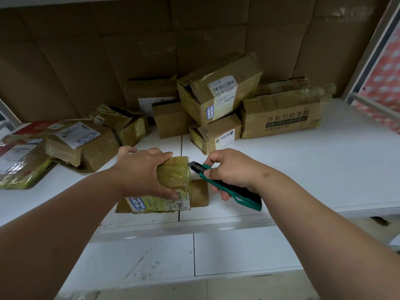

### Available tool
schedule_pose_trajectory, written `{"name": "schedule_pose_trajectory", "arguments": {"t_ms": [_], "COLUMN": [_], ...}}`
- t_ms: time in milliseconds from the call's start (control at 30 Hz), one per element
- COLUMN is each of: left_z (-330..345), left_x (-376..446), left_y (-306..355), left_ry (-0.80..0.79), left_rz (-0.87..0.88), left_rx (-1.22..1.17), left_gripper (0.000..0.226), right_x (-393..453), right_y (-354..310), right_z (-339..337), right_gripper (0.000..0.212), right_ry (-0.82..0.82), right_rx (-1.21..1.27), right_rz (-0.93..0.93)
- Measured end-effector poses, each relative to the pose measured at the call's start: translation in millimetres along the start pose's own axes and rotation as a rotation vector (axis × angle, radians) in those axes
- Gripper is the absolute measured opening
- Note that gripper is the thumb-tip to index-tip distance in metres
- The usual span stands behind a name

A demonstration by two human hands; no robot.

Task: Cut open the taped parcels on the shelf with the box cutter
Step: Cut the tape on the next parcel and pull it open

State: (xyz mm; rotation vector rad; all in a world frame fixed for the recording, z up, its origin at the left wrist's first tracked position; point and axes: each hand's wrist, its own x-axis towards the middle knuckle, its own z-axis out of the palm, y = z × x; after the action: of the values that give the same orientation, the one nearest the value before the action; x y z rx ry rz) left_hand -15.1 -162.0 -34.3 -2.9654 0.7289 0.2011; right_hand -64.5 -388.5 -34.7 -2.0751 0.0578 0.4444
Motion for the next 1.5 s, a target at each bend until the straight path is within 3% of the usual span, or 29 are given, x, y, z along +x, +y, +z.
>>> {"name": "schedule_pose_trajectory", "arguments": {"t_ms": [267,433,967,1500], "left_z": [0.0,-1.5,0.9,2.2], "left_x": [-3.2,-2.6,-2.1,0.2], "left_y": [1.3,2.1,-0.7,-1.8], "left_ry": [-0.005,0.005,-0.001,0.018], "left_rz": [-0.01,-0.003,-0.014,-0.037], "left_rx": [0.0,-0.03,-0.009,-0.033], "left_gripper": [0.127,0.12,0.127,0.123], "right_x": [-7.5,-3.9,-11.8,-8.2], "right_y": [3.4,0.0,17.3,22.5], "right_z": [-0.2,15.0,10.4,33.6], "right_gripper": [0.006,0.002,0.005,0.007], "right_ry": [-0.024,0.084,-0.046,0.077], "right_rx": [-0.006,-0.103,0.059,0.291], "right_rz": [0.021,-0.024,0.001,0.02]}}
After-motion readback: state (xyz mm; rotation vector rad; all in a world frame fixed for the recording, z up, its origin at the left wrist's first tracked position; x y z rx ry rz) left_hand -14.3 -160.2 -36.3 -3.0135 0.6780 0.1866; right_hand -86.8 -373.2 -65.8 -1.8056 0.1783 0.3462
